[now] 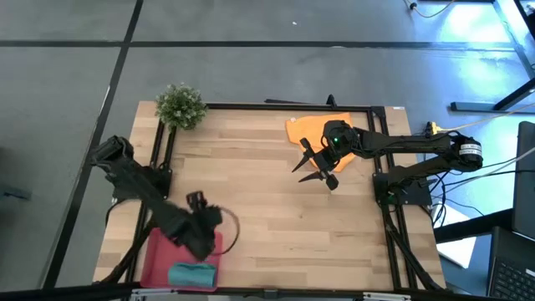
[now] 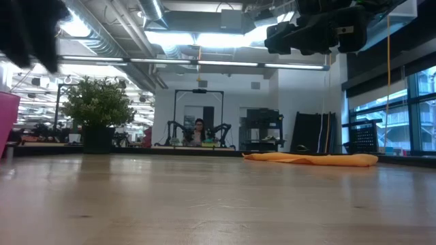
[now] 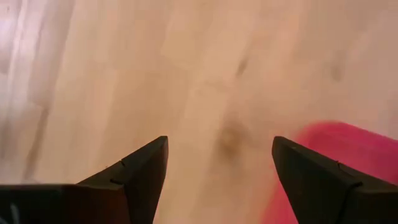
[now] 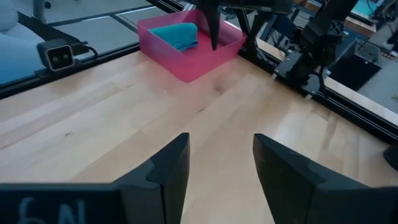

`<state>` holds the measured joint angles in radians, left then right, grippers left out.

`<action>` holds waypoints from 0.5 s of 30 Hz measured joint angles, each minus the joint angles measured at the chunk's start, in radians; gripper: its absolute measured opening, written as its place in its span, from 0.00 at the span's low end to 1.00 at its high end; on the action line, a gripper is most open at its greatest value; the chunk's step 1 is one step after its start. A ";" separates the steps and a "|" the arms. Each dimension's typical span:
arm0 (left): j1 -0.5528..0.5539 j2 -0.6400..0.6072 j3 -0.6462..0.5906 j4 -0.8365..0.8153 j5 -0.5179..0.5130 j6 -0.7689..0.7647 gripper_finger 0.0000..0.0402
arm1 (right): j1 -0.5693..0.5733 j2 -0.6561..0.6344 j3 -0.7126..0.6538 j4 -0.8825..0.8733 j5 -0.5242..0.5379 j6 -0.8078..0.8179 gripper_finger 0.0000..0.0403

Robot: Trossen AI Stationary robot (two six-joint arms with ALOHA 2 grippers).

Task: Roll microfiber towels into tight, uniform cylinder then place into a basket
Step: Fold the orange microfiber towel

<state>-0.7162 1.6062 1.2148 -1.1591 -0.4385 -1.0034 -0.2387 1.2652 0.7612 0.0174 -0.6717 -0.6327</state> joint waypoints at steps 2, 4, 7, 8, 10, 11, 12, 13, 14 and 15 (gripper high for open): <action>0.071 0.000 0.000 -0.003 0.035 0.086 0.69 | 0.000 0.000 0.000 0.000 0.021 0.000 0.44; 0.140 0.000 0.000 0.003 0.053 0.163 0.69 | 0.000 0.000 0.000 0.000 0.046 0.000 0.44; 0.239 0.000 0.000 0.004 0.055 0.263 0.69 | 0.000 0.000 0.000 0.000 0.074 0.000 0.44; 0.271 0.000 0.000 0.004 0.055 0.291 0.69 | 0.000 0.000 0.000 0.000 0.076 0.000 0.44; 0.329 0.000 0.000 0.009 0.055 0.329 0.69 | 0.000 0.000 0.000 0.000 0.076 0.000 0.44; 0.356 0.000 0.000 0.018 0.055 0.338 0.69 | 0.000 0.000 0.000 0.000 0.076 0.000 0.44; 0.379 0.000 0.000 0.029 0.055 0.348 0.69 | 0.000 0.000 0.000 0.000 0.076 0.000 0.44; 0.402 0.000 0.000 0.044 0.055 0.357 0.69 | 0.000 0.000 0.000 0.000 0.076 0.000 0.44; 0.421 0.001 0.000 0.062 0.055 0.360 0.69 | 0.000 0.000 0.000 0.000 0.076 0.000 0.44; 0.438 0.001 0.000 0.081 0.055 0.361 0.69 | 0.000 0.000 0.000 0.000 0.076 0.000 0.44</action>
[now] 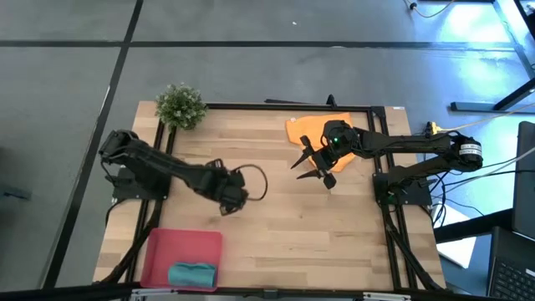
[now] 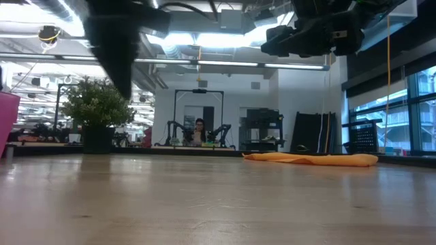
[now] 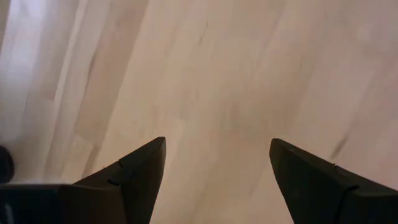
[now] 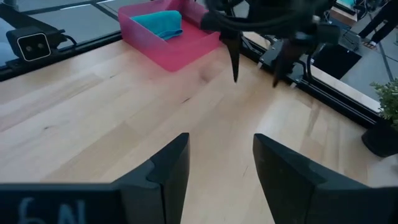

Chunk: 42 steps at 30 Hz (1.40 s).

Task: Roll microfiber towels into tight, uniform cylinder then place into a basket
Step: Fold the orange microfiber towel

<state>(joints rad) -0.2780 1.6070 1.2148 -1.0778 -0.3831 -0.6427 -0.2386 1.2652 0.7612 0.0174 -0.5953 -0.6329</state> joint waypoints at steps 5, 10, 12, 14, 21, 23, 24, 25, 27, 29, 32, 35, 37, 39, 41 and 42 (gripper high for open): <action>0.065 0.000 0.000 0.088 0.010 0.046 0.69 | 0.000 0.000 0.000 -0.001 0.000 0.041 0.44; 0.116 0.000 0.000 0.175 0.057 0.096 0.69 | 0.000 0.000 0.000 -0.006 0.001 0.182 0.44; 0.131 0.000 0.000 0.204 0.059 0.119 0.69 | 0.000 0.000 0.000 -0.003 0.002 0.186 0.44; 0.149 0.000 0.000 0.227 0.060 0.141 0.69 | 0.000 0.000 0.000 -0.003 0.007 0.211 0.44; 0.207 0.000 0.000 0.246 0.061 0.160 0.69 | -0.023 0.000 0.000 -0.041 0.423 0.415 0.44; 0.215 0.000 0.000 0.246 0.061 0.177 0.69 | -0.060 0.000 0.000 -0.074 0.563 0.514 0.44; 0.218 0.000 0.000 0.248 0.061 0.184 0.69 | -0.081 0.000 0.000 -0.096 0.617 0.567 0.44; 0.220 0.000 0.000 0.252 0.061 0.190 0.69 | -0.106 0.000 0.000 -0.119 0.659 0.614 0.44; 0.222 0.000 0.000 0.261 0.060 0.203 0.69 | -0.164 0.000 0.001 -0.159 0.712 0.694 0.44; 0.222 0.000 0.000 0.271 0.060 0.209 0.69 | -0.233 0.000 0.011 -0.229 0.724 0.764 0.44; 0.222 0.000 0.000 0.288 0.060 0.209 0.69 | -0.335 0.000 0.022 -0.298 0.727 0.854 0.44; 0.221 0.000 0.000 0.299 0.060 0.210 0.69 | -0.430 0.000 0.023 -0.328 0.727 0.939 0.44; 0.221 0.000 0.000 0.311 0.060 0.211 0.69 | -0.492 0.000 0.023 -0.346 0.727 0.974 0.44; 0.221 0.000 0.000 0.317 0.060 0.211 0.69 | -0.547 0.005 0.023 -0.352 0.727 1.010 0.44; 0.221 0.000 0.000 0.320 0.060 0.211 0.69 | -0.596 0.021 0.023 -0.351 0.727 1.023 0.44; 0.221 0.000 0.000 0.322 0.060 0.211 0.69 | -0.617 0.032 0.023 -0.351 0.726 1.023 0.44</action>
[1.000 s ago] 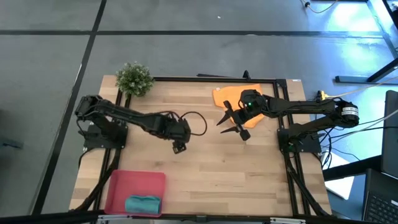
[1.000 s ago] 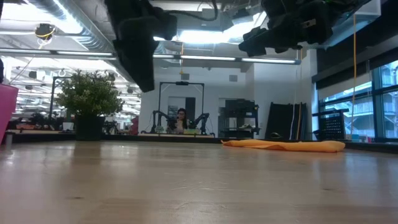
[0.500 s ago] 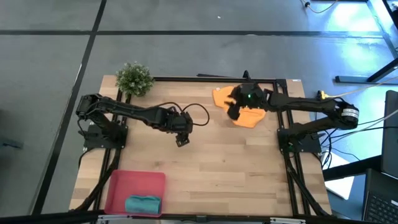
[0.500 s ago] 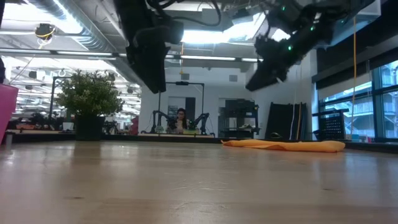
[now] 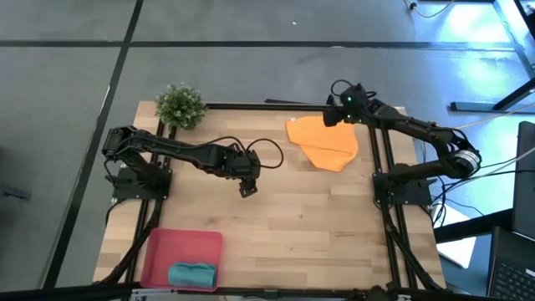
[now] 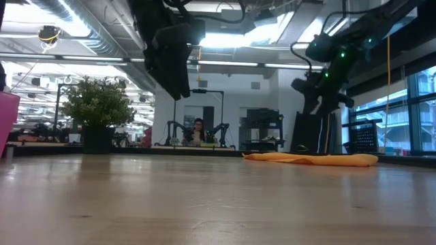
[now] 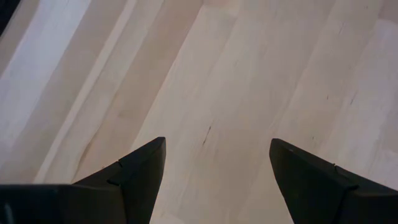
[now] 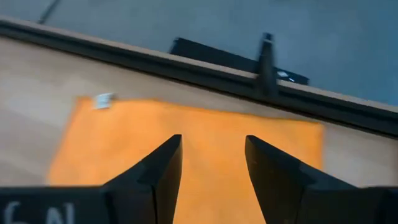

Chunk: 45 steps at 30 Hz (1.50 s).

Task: Roll microfiber towels into tight, uniform cylinder then place into a basket
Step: Fold the orange microfiber towel

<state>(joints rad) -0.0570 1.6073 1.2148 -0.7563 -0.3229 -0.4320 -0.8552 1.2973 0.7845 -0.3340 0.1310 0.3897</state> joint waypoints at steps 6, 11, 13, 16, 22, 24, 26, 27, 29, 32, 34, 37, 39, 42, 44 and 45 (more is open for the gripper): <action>-0.005 0.000 0.000 0.012 0.000 0.000 0.69 | -0.095 0.107 0.000 0.000 -0.001 0.003 0.44; -0.005 0.000 0.000 0.012 0.000 -0.001 0.69 | -0.140 0.174 0.000 -0.001 -0.002 0.038 0.44; -0.005 0.000 0.000 0.012 0.000 -0.001 0.69 | -0.150 0.194 0.000 0.000 -0.002 0.046 0.44; -0.005 0.000 0.000 0.012 0.000 -0.001 0.69 | -0.157 0.226 0.000 0.001 -0.005 0.048 0.44; -0.005 0.000 0.000 0.011 0.000 -0.001 0.69 | -0.157 0.285 0.004 0.031 -0.099 0.067 0.43; -0.005 0.000 0.000 0.011 0.000 -0.001 0.69 | -0.156 0.305 0.004 0.044 -0.114 0.078 0.42; -0.009 0.000 0.000 0.011 0.000 -0.001 0.69 | -0.151 0.327 0.004 0.059 -0.139 0.078 0.41; -0.010 0.000 0.000 0.011 0.000 -0.001 0.69 | -0.148 0.337 0.004 0.068 -0.148 0.078 0.41; -0.015 0.000 0.000 0.011 0.000 -0.001 0.69 | -0.140 0.355 0.004 0.090 -0.160 0.081 0.40; -0.023 0.000 0.000 0.011 0.000 -0.001 0.69 | -0.124 0.374 0.004 0.113 -0.160 0.087 0.40; -0.030 0.000 0.000 0.011 0.000 -0.001 0.69 | -0.112 0.384 0.007 0.123 -0.159 0.080 0.40; -0.040 0.001 0.000 0.010 0.000 -0.001 0.69 | -0.086 0.392 0.008 0.134 -0.155 0.075 0.40; -0.045 0.001 0.000 0.010 0.000 -0.001 0.69 | -0.067 0.393 0.007 0.136 -0.167 0.075 0.40; -0.045 0.001 0.000 0.010 0.000 -0.002 0.69 | -0.031 0.394 0.007 0.147 -0.191 0.074 0.40; -0.044 0.001 0.000 0.010 0.000 -0.002 0.69 | -0.005 0.394 0.006 0.154 -0.208 0.076 0.40; -0.044 0.001 0.000 0.010 0.000 -0.002 0.69 | 0.008 0.395 0.006 0.155 -0.217 0.076 0.40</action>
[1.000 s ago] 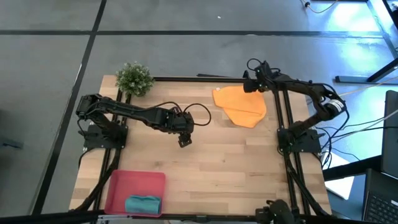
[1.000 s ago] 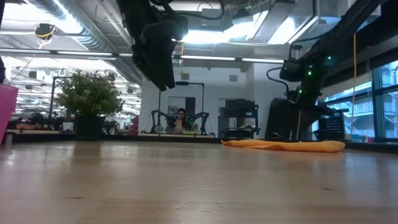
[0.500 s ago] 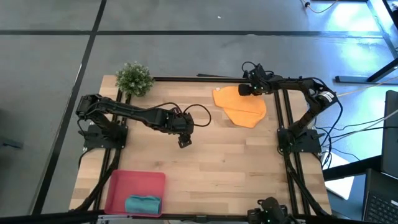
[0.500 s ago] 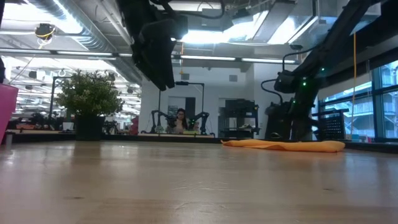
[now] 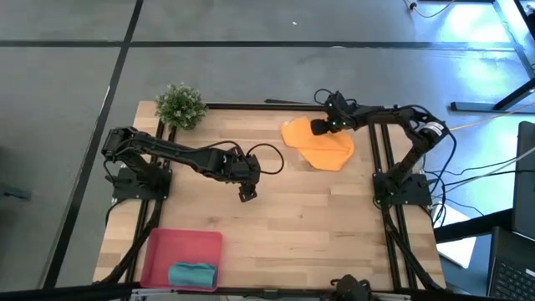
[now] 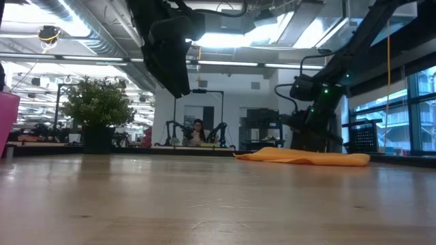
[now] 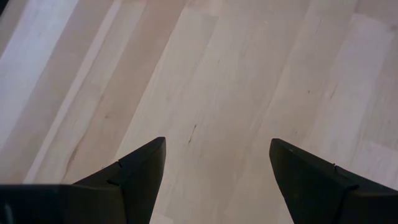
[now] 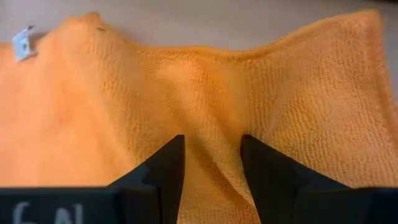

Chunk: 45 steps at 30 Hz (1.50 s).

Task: Roll microfiber towels into tight, uniform cylinder then place into a basket
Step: Fold the orange microfiber towel

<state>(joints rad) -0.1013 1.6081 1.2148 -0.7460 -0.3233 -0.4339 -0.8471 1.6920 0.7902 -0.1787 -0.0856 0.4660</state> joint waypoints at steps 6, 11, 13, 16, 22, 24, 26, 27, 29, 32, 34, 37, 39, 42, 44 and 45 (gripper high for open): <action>0.000 0.000 0.000 0.000 0.000 -0.023 0.69 | 0.101 0.000 -0.001 0.003 -0.024 0.001 0.40; 0.010 0.008 0.000 0.000 0.000 -0.088 0.69 | 0.205 0.002 -0.002 0.024 -0.025 0.047 0.40; 0.015 0.011 -0.008 0.010 0.000 -0.111 0.69 | 0.245 0.003 -0.004 0.041 -0.025 0.055 0.40; 0.032 0.010 -0.048 0.095 0.038 -0.163 0.69 | 0.303 0.004 -0.004 0.061 -0.028 0.057 0.40; 0.068 0.010 -0.106 0.228 0.061 -0.167 0.69 | 0.385 0.003 -0.004 0.116 -0.032 0.021 0.40; 0.081 0.010 -0.114 0.235 0.055 -0.167 0.69 | 0.392 -0.004 0.002 0.114 -0.052 -0.003 0.40; 0.099 0.010 -0.128 0.250 0.050 -0.181 0.69 | 0.394 -0.022 0.013 0.117 -0.050 -0.024 0.40; 0.108 0.010 -0.138 0.261 0.049 -0.204 0.69 | 0.394 -0.034 0.018 0.118 -0.047 -0.028 0.40; 0.125 0.010 -0.161 0.282 0.049 -0.248 0.69 | 0.393 -0.063 0.025 0.122 -0.044 -0.032 0.40; 0.149 0.010 -0.203 0.303 0.054 -0.312 0.69 | 0.393 -0.121 0.027 0.121 -0.042 -0.060 0.40; 0.166 0.010 -0.239 0.348 0.055 -0.344 0.69 | 0.393 -0.167 0.027 0.116 -0.041 -0.080 0.40; 0.186 0.010 -0.284 0.452 0.065 -0.372 0.69 | 0.393 -0.228 0.028 0.109 -0.040 -0.108 0.40; 0.197 0.013 -0.317 0.533 0.094 -0.376 0.69 | 0.395 -0.263 0.028 0.109 -0.040 -0.110 0.40; 0.208 0.036 -0.352 0.600 0.120 -0.372 0.69 | 0.403 -0.307 0.029 0.095 -0.040 -0.133 0.40; 0.211 0.041 -0.355 0.641 0.120 -0.371 0.69 | 0.411 -0.328 0.029 0.094 -0.039 -0.136 0.40; 0.211 0.042 -0.357 0.647 0.119 -0.371 0.69 | 0.412 -0.338 0.029 0.088 -0.039 -0.138 0.40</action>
<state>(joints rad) 0.1096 1.6505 0.8583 -0.0985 -0.2045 -0.8047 -0.4347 1.3537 0.8188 -0.0907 -0.1249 0.3277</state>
